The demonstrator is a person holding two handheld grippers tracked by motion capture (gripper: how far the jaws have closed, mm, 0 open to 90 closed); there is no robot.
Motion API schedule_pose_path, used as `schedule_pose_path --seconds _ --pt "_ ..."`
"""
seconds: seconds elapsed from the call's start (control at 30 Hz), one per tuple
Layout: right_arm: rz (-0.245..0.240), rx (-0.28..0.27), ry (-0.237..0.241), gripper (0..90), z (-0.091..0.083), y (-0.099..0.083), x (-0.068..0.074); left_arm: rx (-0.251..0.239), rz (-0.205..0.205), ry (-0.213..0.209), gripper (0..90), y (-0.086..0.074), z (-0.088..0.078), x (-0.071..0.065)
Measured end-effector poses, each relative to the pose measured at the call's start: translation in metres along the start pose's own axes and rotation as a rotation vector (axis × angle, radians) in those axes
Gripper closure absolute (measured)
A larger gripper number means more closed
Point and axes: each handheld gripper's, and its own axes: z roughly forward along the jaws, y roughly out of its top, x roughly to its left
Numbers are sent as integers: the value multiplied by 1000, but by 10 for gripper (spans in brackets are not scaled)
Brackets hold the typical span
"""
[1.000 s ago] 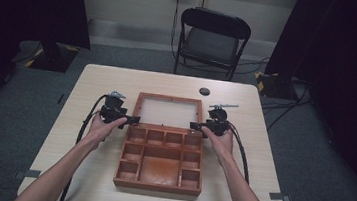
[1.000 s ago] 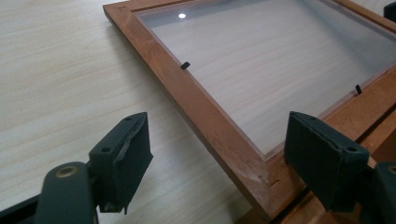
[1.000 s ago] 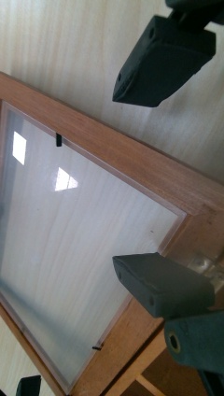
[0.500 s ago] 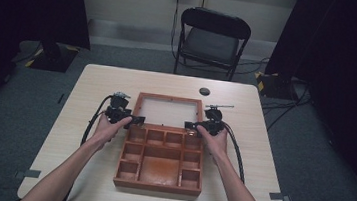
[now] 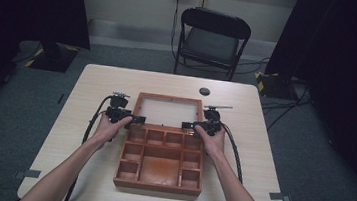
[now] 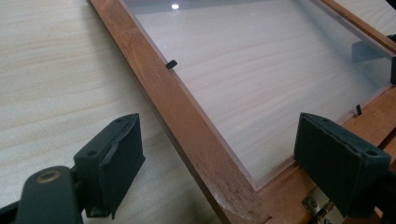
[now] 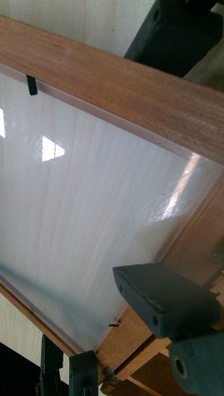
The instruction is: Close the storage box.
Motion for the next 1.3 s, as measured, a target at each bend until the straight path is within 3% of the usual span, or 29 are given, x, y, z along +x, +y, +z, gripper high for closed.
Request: schedule_pose_path --seconds 0.27,0.47,0.63,0.87,1.0,1.2,1.3 --pt "4 -2 -3 125 -2 0 -1 -14 11 7 154 -1 0 -2" --pt "-2 -25 -4 147 -6 -1 -1 -22 -17 -38 159 -3 4 -1" --pt "-9 -45 -10 182 -9 -2 -2 -30 -5 -29 158 -2 4 -2" --pt "-39 -86 -31 252 -14 -2 -1 -39 -20 -51 155 -3 3 2" --pt "-30 -85 -37 258 -15 -1 0 -35 -29 -62 155 -3 3 3" --pt "-37 -87 -38 260 -16 -1 0 -29 -59 -113 189 -3 5 6" --pt "-50 -94 -44 268 -17 -1 1 -27 -39 -95 191 -1 4 3"
